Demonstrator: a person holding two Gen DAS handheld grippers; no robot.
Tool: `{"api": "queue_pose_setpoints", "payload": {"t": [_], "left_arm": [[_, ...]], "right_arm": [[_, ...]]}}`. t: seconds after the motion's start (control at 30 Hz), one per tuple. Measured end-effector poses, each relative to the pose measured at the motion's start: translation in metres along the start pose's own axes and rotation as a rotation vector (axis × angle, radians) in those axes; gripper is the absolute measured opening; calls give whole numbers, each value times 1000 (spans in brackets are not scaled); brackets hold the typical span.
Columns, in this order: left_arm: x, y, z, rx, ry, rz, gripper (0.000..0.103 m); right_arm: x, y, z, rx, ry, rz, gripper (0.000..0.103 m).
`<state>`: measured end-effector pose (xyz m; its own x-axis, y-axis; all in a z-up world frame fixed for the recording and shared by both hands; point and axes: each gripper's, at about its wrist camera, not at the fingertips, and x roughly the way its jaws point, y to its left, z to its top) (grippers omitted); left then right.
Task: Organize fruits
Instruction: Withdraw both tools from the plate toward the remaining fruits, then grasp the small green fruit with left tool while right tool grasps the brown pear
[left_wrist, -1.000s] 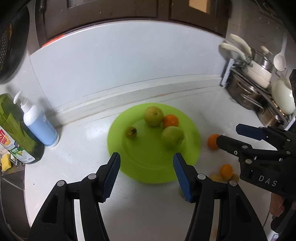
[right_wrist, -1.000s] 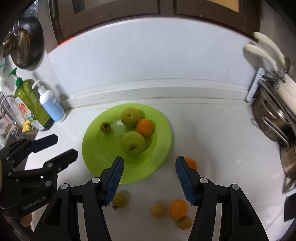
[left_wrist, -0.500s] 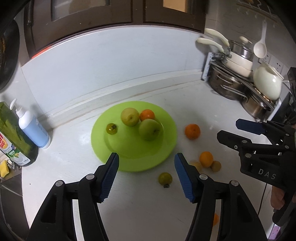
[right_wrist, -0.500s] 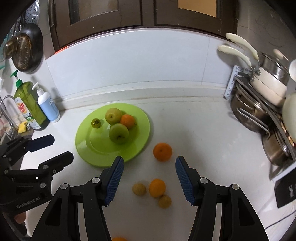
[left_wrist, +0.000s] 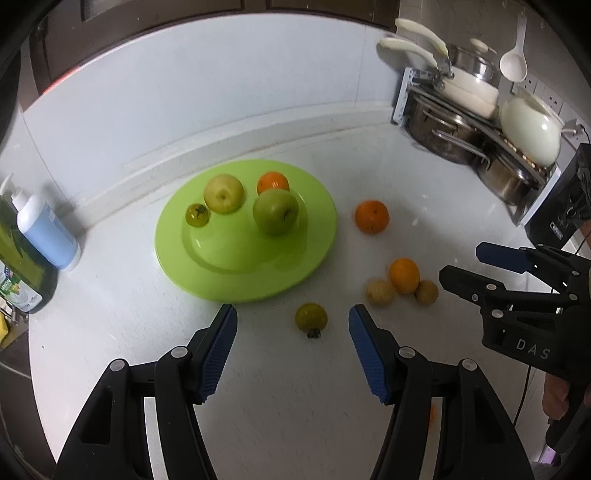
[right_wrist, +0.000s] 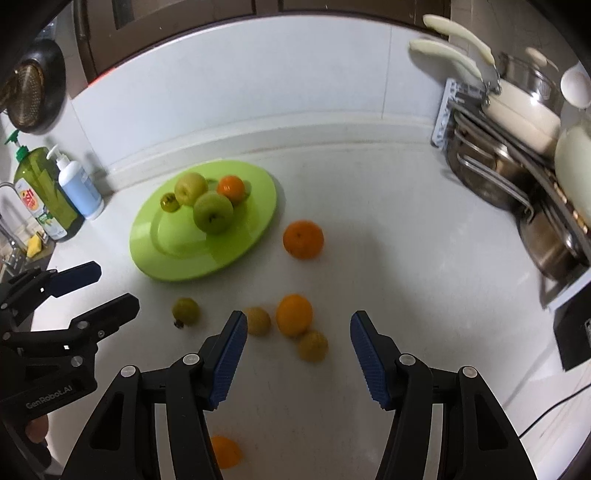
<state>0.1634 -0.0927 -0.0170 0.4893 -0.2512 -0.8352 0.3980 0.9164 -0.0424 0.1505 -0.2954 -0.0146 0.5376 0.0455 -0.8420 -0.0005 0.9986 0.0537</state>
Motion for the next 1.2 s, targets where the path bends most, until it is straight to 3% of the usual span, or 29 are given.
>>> {"api": "queue_pose_setpoints", "payload": {"t": [0.37, 0.83, 1.03, 1.2], "left_arm": [[28, -9, -13, 23, 87, -9, 62], [69, -7, -8, 41, 133, -1, 62], [79, -9, -5, 36, 144, -6, 61], [86, -11, -2, 38, 152, 0, 55]], "right_arm": [[23, -11, -21, 43, 92, -23, 59], [55, -18, -23, 56, 151, -30, 59], [63, -19, -22, 66, 164, -25, 53], [67, -20, -22, 72, 171, -20, 49]]}}
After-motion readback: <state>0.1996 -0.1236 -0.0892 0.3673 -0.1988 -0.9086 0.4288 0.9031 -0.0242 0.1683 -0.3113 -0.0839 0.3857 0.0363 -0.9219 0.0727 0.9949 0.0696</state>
